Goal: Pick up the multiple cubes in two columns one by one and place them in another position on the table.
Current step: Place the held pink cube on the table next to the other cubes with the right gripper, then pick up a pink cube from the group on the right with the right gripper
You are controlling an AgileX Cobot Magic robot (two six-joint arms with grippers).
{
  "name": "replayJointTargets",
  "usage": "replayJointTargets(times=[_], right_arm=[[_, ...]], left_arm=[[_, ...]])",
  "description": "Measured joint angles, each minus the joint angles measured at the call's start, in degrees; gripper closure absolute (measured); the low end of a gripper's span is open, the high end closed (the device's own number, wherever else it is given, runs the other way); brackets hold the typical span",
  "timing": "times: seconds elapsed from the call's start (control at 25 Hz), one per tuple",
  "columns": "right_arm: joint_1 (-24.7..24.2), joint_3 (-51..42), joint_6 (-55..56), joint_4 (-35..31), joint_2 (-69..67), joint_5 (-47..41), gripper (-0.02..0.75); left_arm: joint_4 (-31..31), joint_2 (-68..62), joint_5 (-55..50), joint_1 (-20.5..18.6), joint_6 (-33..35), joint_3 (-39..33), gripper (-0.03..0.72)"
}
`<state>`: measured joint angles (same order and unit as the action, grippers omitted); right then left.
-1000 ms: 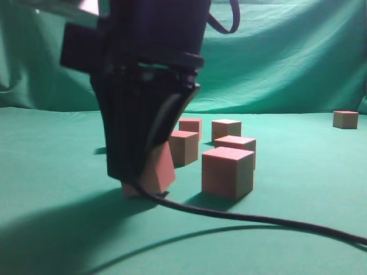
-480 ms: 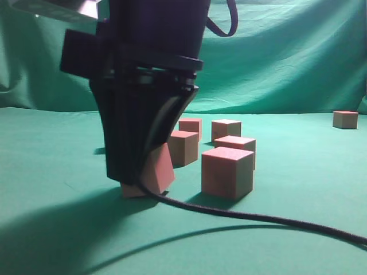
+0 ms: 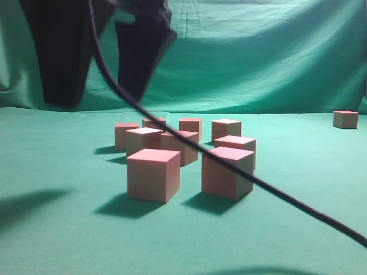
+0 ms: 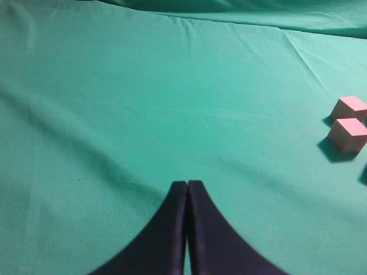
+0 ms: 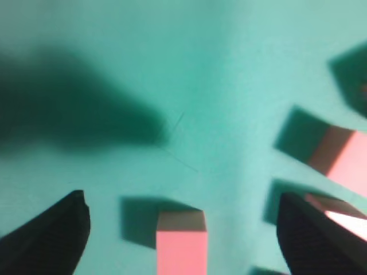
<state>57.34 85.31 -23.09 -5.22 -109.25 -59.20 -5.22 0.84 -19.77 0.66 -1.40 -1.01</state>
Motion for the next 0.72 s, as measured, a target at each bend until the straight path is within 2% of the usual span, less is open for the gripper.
replayJointTargets(times=[0.2, 0.36, 0.4, 0.72], right_arm=[[0.0, 11.0, 5.5, 7.5, 0.0, -9.4, 0.15], [-1.6, 15.2, 10.9, 16.3, 0.0, -11.0, 0.15], [-2.8, 15.2, 12.1, 17.6, 0.0, -11.2, 0.192], [-18.4, 15.2, 14.2, 14.5, 5.9, -11.7, 0.195]], left_arm=[[0.0, 0.0, 0.0, 0.0, 0.0, 0.0, 0.688], [0.0, 0.0, 0.0, 0.0, 0.0, 0.0, 0.688], [0.0, 0.0, 0.0, 0.0, 0.0, 0.0, 0.688], [0.0, 0.0, 0.0, 0.0, 0.0, 0.0, 0.688]])
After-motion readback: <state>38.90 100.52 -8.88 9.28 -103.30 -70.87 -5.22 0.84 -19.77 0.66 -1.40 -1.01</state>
